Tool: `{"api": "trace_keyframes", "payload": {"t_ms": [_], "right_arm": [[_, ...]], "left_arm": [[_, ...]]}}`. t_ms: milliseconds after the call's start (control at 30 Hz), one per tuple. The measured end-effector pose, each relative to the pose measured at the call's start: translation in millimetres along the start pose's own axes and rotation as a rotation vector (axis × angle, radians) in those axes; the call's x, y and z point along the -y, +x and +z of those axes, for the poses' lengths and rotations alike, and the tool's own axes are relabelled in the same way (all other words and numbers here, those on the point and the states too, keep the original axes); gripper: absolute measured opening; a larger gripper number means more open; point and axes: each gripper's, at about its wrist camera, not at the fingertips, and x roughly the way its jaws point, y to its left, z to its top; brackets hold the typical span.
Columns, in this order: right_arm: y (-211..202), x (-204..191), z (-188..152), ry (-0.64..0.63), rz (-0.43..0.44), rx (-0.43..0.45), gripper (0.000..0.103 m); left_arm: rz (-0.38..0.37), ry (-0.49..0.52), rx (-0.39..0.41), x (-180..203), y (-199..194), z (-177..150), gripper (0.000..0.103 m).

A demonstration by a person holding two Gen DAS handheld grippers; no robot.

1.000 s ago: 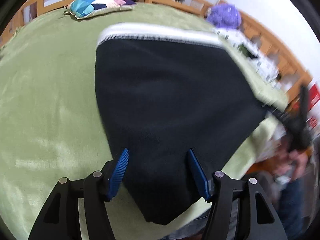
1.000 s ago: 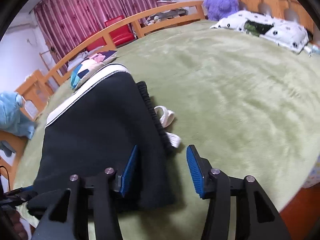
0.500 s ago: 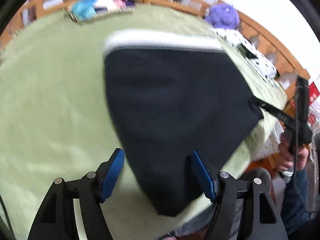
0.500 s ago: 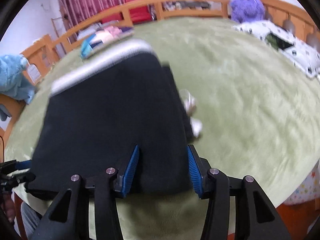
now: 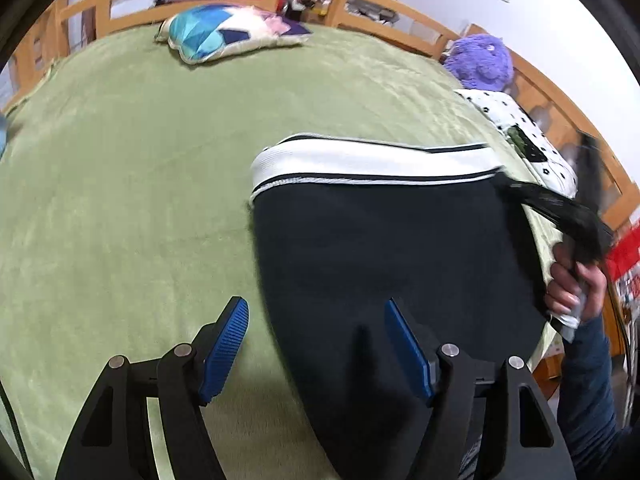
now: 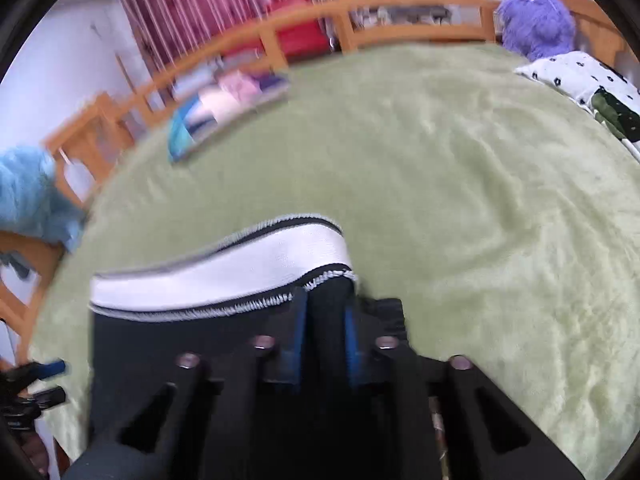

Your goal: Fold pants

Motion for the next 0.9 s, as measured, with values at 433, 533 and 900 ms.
{"api": "trace_keyframes", "payload": {"t_ms": [433,533,900], "right_arm": [[-36,42,-23,0.049,-0.113,-0.056,0.066],[-40,54,-45,0.04,-0.084,-0.14,0.069],[3,79,-63,0.168,0.142,-0.229,0.095]], "left_arm": [[0.03,-0.01,-0.084,8,47,-4,0.069],[0.026,-0.019,-0.089,6,52,-4,0.071],[-0.064,-0.114,-0.1,-10,77,-4,0.078]]}}
